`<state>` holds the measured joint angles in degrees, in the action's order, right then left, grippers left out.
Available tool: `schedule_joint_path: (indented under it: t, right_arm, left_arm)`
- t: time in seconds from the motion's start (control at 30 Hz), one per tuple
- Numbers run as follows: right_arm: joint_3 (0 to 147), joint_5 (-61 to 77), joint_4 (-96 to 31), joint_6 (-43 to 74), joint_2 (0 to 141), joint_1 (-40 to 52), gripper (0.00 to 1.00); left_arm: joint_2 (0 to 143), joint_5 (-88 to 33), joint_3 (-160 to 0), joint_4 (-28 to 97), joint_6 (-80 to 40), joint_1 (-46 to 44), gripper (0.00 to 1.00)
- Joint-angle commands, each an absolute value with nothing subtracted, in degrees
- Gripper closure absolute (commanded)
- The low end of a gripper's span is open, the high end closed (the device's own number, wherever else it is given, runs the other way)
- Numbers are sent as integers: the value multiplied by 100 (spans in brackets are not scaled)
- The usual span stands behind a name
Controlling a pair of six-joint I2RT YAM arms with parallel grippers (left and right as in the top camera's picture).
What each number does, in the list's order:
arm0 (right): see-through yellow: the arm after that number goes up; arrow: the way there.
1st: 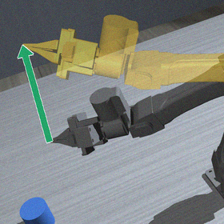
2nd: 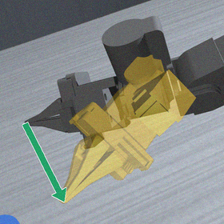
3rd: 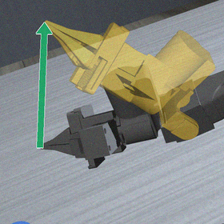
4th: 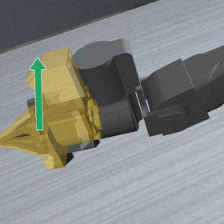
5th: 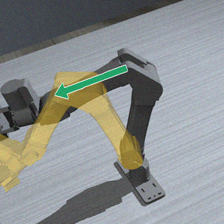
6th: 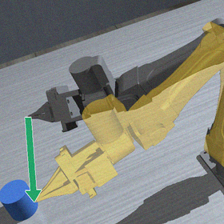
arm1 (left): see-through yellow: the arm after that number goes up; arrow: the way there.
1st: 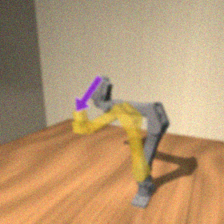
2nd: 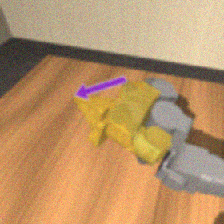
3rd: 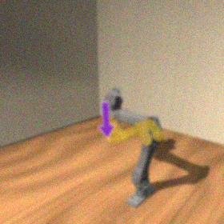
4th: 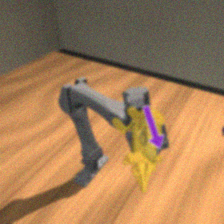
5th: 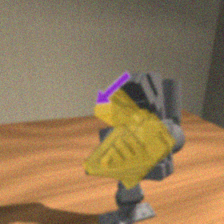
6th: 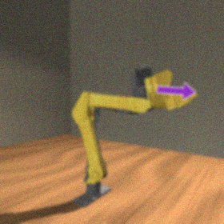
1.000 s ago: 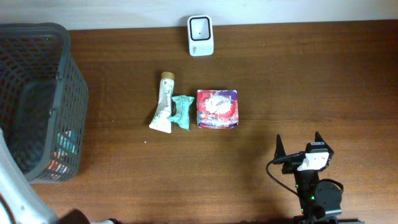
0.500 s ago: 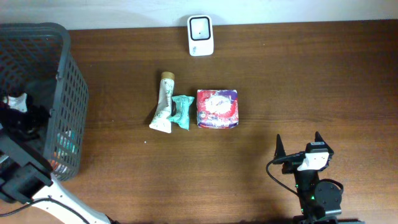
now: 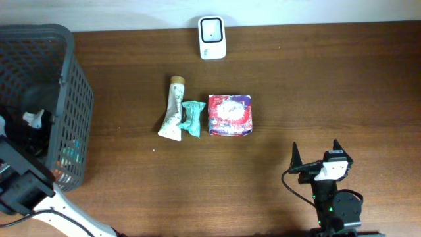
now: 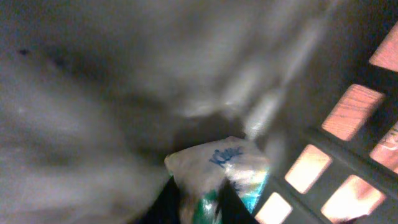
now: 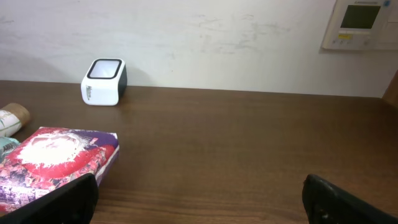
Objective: Scan the item barcode
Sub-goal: 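Grasp the small Kleenex tissue pack in the basket, left gripper, then place the Kleenex tissue pack right of the purple pack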
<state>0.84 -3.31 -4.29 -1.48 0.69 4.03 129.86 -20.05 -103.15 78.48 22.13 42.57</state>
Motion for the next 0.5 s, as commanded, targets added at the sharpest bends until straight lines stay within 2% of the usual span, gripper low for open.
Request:
schedule_joint_path:
  t: [0.0, 0.1, 0.17, 0.23, 0.33, 0.47]
  right_arm:
    - [32, -322, -451, -126, 36, 373, 1]
    - [32, -322, -451, -126, 36, 373, 2]
    - [32, -322, -451, -126, 36, 373, 2]
    - [32, -322, -451, -126, 36, 373, 1]
    - [32, -322, -449, -126, 36, 373, 1]
    - [32, -322, -451, -126, 36, 373, 2]
  left_arm:
    - [13054, -2587, -10337, 7564, 2193, 4298, 100]
    - [13054, -2853, -11236, 7594, 1275, 4298, 100]
    - [13050, -3809, -12488, 7697, 961, 4298, 100]
    - [13050, -3913, -13745, 7854, 550, 4292, 100]
    - [13050, -5236, -15270, 8027, 510, 4292, 100]
    - [13050, -6650, -16656, 7837, -670, 4189, 100]
